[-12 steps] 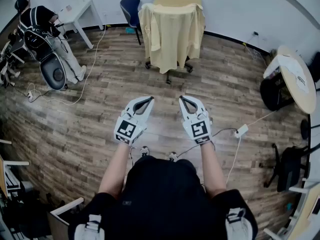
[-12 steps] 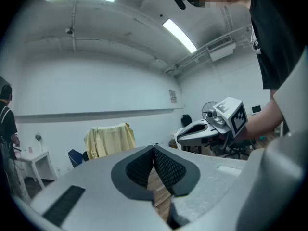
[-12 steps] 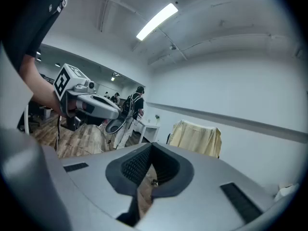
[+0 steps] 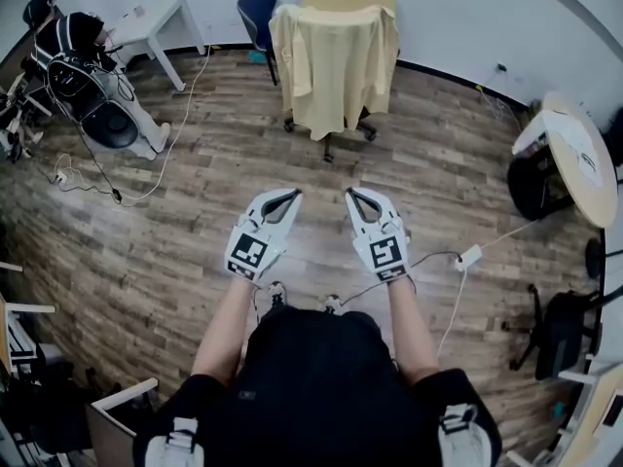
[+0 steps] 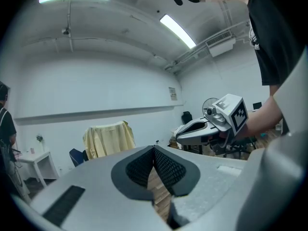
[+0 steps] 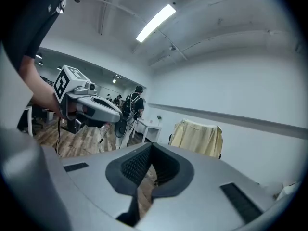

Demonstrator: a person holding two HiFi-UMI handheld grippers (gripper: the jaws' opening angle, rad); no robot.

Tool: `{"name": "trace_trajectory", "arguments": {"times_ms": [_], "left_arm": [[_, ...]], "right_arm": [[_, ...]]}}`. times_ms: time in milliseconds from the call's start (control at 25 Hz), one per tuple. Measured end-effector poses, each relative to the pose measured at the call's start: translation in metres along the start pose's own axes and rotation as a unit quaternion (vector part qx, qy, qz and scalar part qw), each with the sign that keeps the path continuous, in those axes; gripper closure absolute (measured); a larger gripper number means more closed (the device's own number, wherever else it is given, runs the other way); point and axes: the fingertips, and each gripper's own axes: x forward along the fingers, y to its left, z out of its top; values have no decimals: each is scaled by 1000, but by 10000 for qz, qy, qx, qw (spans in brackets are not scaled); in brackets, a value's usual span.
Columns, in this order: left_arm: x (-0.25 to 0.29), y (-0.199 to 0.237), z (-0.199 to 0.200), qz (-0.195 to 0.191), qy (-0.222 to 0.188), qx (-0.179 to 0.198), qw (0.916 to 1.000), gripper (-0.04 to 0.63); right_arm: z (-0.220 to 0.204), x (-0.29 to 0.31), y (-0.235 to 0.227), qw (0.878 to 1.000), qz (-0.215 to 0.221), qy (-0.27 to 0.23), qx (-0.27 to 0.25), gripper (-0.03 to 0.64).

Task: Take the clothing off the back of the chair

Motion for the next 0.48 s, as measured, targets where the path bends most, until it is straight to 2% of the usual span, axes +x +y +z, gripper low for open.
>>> {"name": "trace_trajectory", "arguments": {"times_ms": [480], "left_arm": [[0, -7, 7, 284, -34, -14, 9996, 595]], "right_arm": [[-2, -7, -7, 9998, 162, -76, -62, 623]]}}
